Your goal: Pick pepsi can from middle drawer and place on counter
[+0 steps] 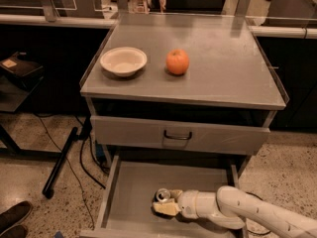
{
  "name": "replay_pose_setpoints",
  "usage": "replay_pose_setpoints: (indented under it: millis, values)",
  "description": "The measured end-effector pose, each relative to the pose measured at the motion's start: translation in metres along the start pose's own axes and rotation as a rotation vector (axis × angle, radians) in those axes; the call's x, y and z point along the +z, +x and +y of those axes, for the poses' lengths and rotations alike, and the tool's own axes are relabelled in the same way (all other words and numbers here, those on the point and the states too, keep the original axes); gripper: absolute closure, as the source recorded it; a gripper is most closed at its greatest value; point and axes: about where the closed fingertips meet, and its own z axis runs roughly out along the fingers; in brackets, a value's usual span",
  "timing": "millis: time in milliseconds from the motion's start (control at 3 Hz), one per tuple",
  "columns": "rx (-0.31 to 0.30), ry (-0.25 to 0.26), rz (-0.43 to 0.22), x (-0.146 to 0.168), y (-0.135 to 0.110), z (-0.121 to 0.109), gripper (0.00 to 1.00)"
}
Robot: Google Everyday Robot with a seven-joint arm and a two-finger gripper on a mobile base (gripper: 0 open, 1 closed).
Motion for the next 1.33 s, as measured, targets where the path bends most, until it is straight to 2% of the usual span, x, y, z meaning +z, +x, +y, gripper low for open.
replay_pose_setpoints:
  millis: [333, 667, 1000, 1333]
  values:
    - [0.010, -0.006, -0.013, -0.006, -0.005, 0.006, 1.00]
    - [0.020, 0.002, -0.054, -0.038, -0.031, 0.024, 1.00]
    - [0.019, 0.040, -0.088, -0.086, -0.062, 0.042, 1.00]
    - [0.017, 0.102, -0.108, -0.134, -0.090, 0.051, 1.00]
